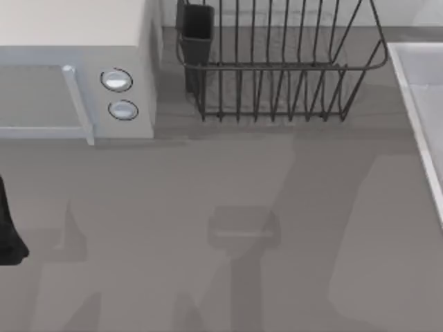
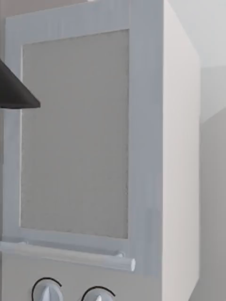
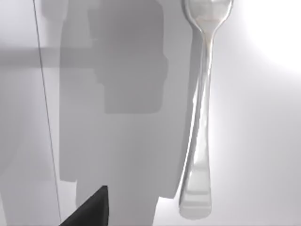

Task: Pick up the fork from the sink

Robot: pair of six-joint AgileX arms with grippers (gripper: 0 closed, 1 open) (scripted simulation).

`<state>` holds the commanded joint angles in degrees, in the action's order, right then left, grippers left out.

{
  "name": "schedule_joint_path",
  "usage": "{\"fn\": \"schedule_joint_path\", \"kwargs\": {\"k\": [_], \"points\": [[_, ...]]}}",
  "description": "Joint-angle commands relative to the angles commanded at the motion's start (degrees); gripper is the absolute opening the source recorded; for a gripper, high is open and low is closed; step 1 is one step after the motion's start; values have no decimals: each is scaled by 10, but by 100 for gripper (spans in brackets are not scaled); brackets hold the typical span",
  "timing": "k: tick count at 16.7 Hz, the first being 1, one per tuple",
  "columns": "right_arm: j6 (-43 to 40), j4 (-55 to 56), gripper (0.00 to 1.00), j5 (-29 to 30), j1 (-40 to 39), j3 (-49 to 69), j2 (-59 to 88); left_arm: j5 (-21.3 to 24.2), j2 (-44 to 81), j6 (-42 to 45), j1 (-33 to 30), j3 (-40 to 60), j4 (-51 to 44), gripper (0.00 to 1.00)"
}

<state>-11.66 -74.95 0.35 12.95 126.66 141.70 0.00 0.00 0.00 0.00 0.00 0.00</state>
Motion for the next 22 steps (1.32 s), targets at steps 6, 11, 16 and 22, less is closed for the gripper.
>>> {"fn": "schedule_joint_path", "kwargs": {"k": [6,11,16,22], "points": [[0,10,100,0,-3,-8,4,0,0,0,0,0,0,100],[1,128,100,1,-2,-74,51,0,0,0,0,0,0,100],[2,245,100,1,-1,-141,101,0,0,0,0,0,0,100],[2,251,92,1,-1,-146,106,0,0,0,0,0,0,100]]}}
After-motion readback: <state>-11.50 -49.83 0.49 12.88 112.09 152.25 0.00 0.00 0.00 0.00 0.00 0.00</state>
